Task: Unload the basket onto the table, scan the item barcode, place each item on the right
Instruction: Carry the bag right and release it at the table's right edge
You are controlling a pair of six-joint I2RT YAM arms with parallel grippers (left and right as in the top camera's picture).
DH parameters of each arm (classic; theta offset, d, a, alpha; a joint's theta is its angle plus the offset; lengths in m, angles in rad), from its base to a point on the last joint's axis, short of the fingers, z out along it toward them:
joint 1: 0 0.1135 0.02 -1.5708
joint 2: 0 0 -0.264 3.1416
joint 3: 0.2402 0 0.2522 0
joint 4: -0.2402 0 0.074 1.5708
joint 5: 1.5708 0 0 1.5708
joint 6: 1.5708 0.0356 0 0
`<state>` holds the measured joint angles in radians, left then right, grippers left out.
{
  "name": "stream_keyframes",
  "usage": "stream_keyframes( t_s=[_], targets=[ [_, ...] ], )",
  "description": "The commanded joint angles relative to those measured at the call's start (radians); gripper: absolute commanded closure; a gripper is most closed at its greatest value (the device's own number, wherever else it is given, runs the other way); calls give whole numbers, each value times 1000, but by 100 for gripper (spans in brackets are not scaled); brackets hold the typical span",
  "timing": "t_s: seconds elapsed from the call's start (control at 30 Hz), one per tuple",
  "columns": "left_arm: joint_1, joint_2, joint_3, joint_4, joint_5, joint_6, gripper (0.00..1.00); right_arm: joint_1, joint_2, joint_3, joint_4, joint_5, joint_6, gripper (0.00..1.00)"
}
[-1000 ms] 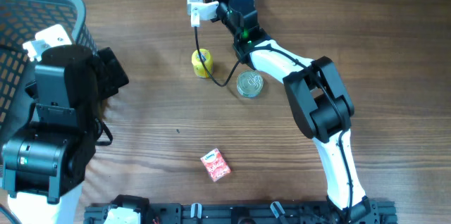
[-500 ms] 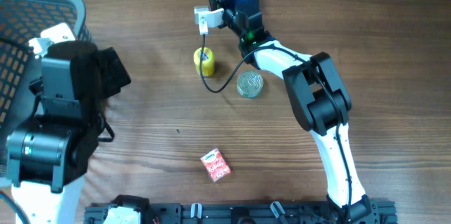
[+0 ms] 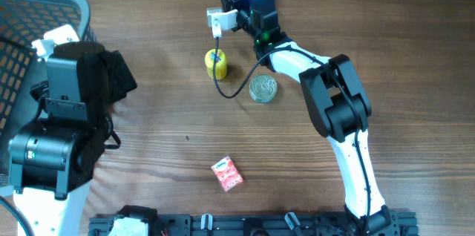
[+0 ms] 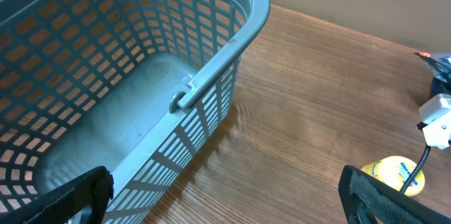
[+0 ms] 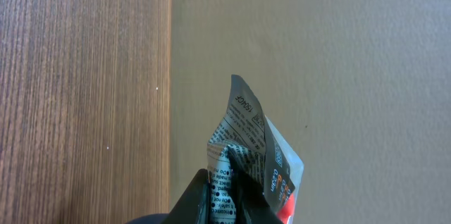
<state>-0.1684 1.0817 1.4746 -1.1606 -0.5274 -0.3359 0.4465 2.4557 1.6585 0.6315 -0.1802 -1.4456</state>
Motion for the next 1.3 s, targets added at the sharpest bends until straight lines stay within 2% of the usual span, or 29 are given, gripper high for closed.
stream_keyframes(
  t_s=[0.0, 0.17, 0.27, 0.5, 0.67, 0.77, 0.9, 1.07, 1.17, 1.2, 1.27],
  targets=[
    [1, -1, -5, 0, -25, -13, 0, -4, -54, 23, -17, 46, -14, 95],
    [1, -1, -5, -2, -32, -13, 0, -4, -227, 23, -133, 123, 103, 95],
    [1, -1, -5, -2, -32, -13, 0, 1, -370, 23, -251, 197, 224, 95],
    [1, -1, -5, -3, -31, -13, 0, -46, -669, 23, -724, 458, 715, 96],
    [1, 0, -5, 20, 43, -13, 0, -240, -738, 23, -1198, 484, 1144, 95],
    [1, -1, -5, 47, 130, -13, 0, -407, -732, -11, -1359, 426, 1247, 95],
    [1, 0, -5, 58, 249, -13, 0, -641, -725, -133, -1339, 426, 1273, 95],
    [0, 0, -5, 61, 277, -13, 0, -872, -692, -306, -1170, 426, 1270, 96],
    [0, 0, -5, 64, 286, -13, 0, -963, -663, -361, -1102, 426, 1313, 95],
    [0, 0, -5, 69, 293, -13, 0, -987, -653, -371, -1080, 421, 1322, 89],
    [0, 2, -5, 77, 306, -13, 0, -1028, -629, -379, -1065, 381, 1321, 83]
  ],
)
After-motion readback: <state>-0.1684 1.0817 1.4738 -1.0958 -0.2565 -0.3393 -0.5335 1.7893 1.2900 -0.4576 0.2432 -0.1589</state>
